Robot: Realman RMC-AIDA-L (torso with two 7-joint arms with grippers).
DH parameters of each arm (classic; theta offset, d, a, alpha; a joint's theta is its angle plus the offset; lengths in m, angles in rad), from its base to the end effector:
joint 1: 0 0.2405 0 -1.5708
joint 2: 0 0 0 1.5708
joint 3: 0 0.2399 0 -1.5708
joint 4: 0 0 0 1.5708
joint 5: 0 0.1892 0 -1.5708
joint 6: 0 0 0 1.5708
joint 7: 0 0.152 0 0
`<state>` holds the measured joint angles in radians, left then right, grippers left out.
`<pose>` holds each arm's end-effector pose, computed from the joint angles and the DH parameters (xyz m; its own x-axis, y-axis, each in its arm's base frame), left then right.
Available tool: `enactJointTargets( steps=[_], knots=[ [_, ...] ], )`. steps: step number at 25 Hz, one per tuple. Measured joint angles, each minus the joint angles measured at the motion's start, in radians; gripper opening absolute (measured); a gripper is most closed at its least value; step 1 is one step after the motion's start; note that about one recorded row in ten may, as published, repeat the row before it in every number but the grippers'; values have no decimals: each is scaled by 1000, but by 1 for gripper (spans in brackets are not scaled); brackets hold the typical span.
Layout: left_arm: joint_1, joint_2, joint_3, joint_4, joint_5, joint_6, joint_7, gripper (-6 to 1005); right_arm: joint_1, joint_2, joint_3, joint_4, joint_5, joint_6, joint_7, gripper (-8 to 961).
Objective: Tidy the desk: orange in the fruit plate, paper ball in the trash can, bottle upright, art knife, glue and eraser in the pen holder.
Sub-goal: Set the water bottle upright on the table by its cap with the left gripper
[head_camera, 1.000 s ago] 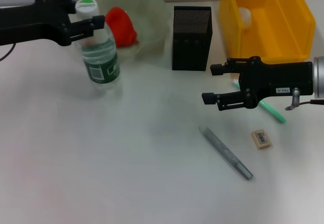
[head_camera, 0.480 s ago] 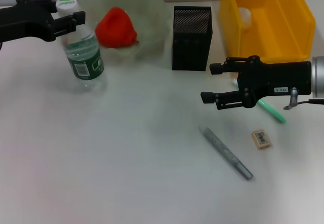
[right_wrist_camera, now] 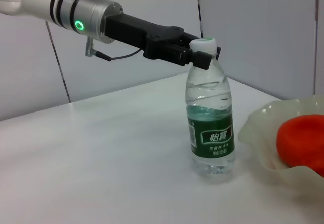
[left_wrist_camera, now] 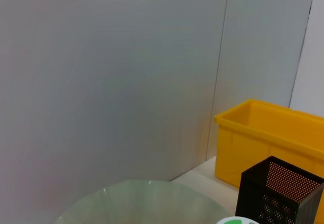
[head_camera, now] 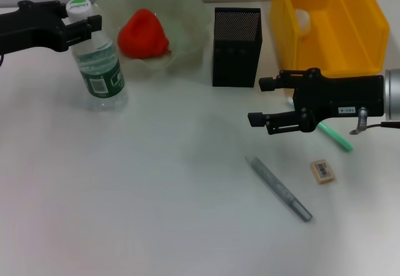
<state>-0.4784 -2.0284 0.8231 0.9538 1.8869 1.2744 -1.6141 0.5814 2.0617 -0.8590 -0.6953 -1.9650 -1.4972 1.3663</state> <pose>-0.2334 0.3626 0.0679 0.8211 0.2865 0.4937 0.5255 -0.7172 -0.4578 0.2125 0.3248 -0.0080 0.8837 -0.2314 -0.4069 -0.3181 -0.9346 -0.1593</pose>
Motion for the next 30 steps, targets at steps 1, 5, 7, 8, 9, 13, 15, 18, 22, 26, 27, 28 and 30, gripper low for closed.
enactJointTargets(
  steps=[1,5,7,8,9,13,15,18,22,26,27,28,30],
  knots=[
    [-1,0,0,-2,0,-2,2,448,0,0,0,0,0,0,0,821],
    [-1,-2,1,-4,0,-14,7,448,0,0,0,0,0,0,0,820],
    [-2,-3,3,-5,0,-18,12,448,0,0,0,0,0,0,1,820],
    [-2,-3,3,-12,0,-24,16,448,0,0,0,0,0,1,1,820],
    [-2,-3,3,-12,0,-24,16,448,0,0,0,0,0,1,1,820],
    [-5,-3,2,-21,0,-28,18,447,1,0,0,0,0,2,2,820],
    [-5,-3,1,-21,0,-28,19,447,1,0,0,0,0,2,2,820],
    [-5,-3,2,-21,0,-28,20,447,3,0,0,0,0,2,2,820],
    [-6,-2,3,-21,0,-28,20,447,5,0,0,0,0,2,2,820],
    [-6,-1,5,-21,0,-33,20,447,6,-1,0,0,0,2,3,821],
    [-6,-1,6,-21,0,-34,20,447,6,-1,0,0,0,2,3,821],
    [-6,-1,7,-21,0,-35,20,447,6,-2,0,0,0,2,3,821],
    [-6,-1,7,-21,0,-38,20,447,7,-3,0,0,0,2,3,821]
  ],
)
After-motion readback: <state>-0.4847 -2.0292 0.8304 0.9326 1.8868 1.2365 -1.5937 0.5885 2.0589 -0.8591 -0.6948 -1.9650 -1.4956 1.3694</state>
